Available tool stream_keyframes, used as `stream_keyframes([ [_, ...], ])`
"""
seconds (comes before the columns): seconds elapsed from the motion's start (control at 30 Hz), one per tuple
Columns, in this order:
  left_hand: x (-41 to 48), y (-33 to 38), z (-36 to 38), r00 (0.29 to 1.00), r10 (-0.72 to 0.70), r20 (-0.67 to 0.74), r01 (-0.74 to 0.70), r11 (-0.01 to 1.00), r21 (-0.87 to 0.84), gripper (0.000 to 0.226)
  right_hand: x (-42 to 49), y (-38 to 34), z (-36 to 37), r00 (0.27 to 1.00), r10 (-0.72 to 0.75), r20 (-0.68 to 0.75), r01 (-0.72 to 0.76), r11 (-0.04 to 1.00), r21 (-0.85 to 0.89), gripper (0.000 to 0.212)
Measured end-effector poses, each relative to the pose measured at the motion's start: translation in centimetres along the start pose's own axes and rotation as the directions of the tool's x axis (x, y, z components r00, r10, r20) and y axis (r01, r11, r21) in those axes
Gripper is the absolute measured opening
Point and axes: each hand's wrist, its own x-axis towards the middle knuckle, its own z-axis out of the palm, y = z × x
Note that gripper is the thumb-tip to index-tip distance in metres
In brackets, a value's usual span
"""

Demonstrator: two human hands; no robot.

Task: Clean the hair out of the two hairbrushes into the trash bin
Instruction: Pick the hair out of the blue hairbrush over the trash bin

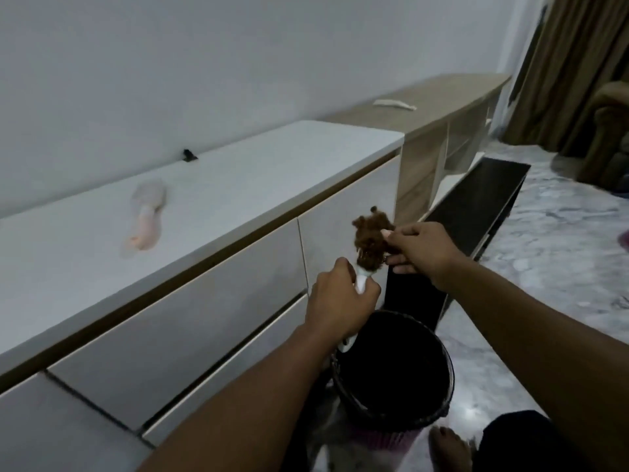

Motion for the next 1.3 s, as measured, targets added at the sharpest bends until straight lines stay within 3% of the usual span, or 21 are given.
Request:
stream_keyframes([
  [0.13,-0.4,-4.4,5.1,0.988,-0.046,0.147,0.046,0.999,0.003,0.031,2.1,7.5,0.8,0.975,0.223,0.018,-0.223,0.965,0.141,0.036],
  [0.33,-0.4,-11.3,12.4,0.930,-0.137,0.340,0.139,0.990,0.020,0.034,4.9,18.2,2.5,0.903,0.426,0.045,-0.429,0.895,0.127,0.037],
  [0.63,0.1,-19.8,21.5,0.784,-0.261,0.563,0.350,0.935,-0.054,0.032,9.0,30.8,4.1,0.879,0.476,-0.027,-0.473,0.865,-0.168,0.016],
  [0.87,-0.8,-22.3,25.3,0.686,-0.324,0.652,0.484,0.872,-0.076,0.036,10.6,35.3,4.1,0.899,0.437,0.004,-0.407,0.841,-0.356,0.011],
  [1.13,1.9,-22.9,27.9,0.638,-0.526,0.562,0.609,0.792,0.049,0.024,14.3,37.5,6.7,0.893,0.427,-0.142,-0.449,0.861,-0.240,0.012],
  [1.2,2.3,-23.0,28.2,0.637,-0.541,0.549,0.612,0.788,0.065,0.022,14.4,37.4,7.2,0.868,0.468,-0.163,-0.491,0.859,-0.145,0.026],
  [1.3,2.7,-22.8,28.3,0.654,-0.507,0.561,0.582,0.812,0.055,0.022,14.1,37.1,8.2,0.865,0.495,-0.084,-0.501,0.860,-0.097,0.070],
])
